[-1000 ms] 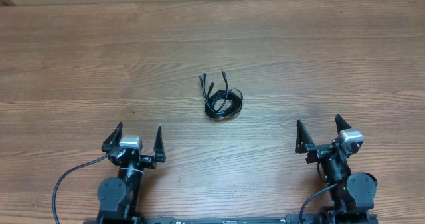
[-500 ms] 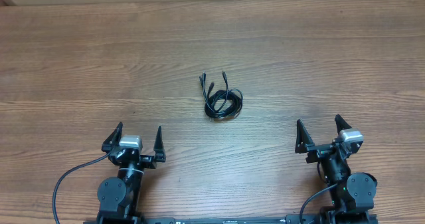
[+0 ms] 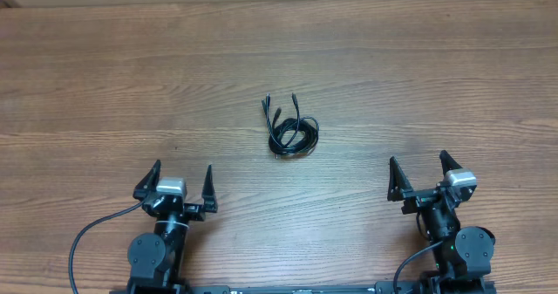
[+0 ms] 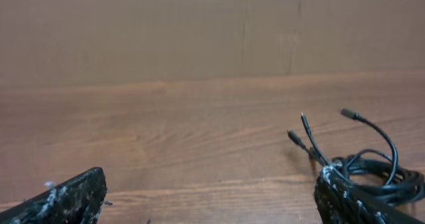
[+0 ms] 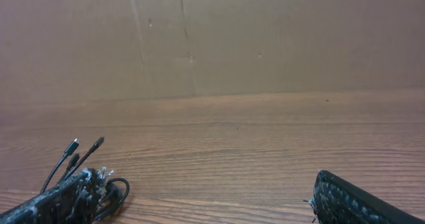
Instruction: Untangle cables
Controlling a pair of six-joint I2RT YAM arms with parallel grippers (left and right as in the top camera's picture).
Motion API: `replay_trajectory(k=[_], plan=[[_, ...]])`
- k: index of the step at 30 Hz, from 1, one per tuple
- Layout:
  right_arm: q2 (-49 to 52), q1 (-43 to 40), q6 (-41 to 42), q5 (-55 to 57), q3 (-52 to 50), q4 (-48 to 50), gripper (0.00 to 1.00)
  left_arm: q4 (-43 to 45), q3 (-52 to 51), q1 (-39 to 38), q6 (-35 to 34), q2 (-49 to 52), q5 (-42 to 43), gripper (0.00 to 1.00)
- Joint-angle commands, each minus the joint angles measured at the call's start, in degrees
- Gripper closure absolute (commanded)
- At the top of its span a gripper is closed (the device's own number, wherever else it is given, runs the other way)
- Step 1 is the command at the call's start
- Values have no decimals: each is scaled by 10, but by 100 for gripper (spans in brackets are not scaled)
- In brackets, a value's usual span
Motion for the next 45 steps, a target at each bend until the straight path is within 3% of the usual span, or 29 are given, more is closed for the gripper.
replay_trajectory(k=[1, 18, 22, 27, 31, 39, 44, 45], plan=[[-3, -1, -10, -4, -6, 2, 0, 6, -2, 4, -3, -1, 3, 0], [-3, -1, -10, -4, -6, 2, 0, 29, 2, 4, 1, -1, 13, 0], [-3, -1, -10, -3, -6, 2, 0, -83, 65, 4, -85, 3, 31, 0], [-3, -1, -10, -3, -6, 2, 0, -237, 210, 4, -89, 70, 43, 0], [-3, -1, -10, -3, -6, 2, 0, -309, 356, 4, -81, 191, 60, 0], [-3, -1, -10, -4, -6, 2, 0, -510, 714, 2, -46, 576, 214, 0], [-3, -1, -10, -3, -6, 2, 0, -511, 782, 2, -48, 737, 381, 0], [-3, -1, -10, -4, -6, 2, 0, -510, 782, 2, -51, 774, 421, 14]])
